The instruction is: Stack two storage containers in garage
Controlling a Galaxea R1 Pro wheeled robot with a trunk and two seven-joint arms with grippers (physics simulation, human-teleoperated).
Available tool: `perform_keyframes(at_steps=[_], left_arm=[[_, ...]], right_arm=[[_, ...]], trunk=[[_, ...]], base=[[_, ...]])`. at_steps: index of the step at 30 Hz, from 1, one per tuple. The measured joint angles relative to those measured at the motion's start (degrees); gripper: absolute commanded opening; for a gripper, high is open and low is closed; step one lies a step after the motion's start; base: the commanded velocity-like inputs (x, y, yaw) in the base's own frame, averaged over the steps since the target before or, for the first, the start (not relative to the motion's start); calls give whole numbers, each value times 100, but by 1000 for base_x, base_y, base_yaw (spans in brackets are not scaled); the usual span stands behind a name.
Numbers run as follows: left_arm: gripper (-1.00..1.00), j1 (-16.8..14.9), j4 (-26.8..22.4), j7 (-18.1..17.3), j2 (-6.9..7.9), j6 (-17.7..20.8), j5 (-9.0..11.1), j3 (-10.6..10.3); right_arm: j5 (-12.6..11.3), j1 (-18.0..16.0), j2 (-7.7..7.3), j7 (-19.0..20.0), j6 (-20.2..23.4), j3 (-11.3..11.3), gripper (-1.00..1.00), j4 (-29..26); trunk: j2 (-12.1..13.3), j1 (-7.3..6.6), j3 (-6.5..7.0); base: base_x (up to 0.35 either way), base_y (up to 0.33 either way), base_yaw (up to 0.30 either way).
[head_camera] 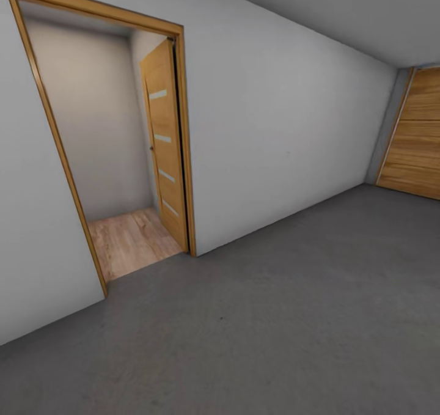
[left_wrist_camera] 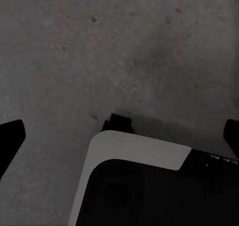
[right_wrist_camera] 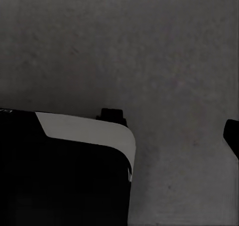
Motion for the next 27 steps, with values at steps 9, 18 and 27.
perform_keyframes(at_steps=[9,18,27], left_arm=[[100,0,0,0,0,1,0,0],[100,0,0,1,0,40,0,0],[100,1,-1,2,0,42,1,0]], right_arm=[[38,0,4,-28,-5,-8,100,0],[0,0,28,-63,28,-24,100,0],[-13,-1,23,-71,-16,-40,100,0]], trunk=[[0,0,0],[0,0,0],[0,0,0]], base=[[319,0,0],[319,0,0],[319,0,100]])
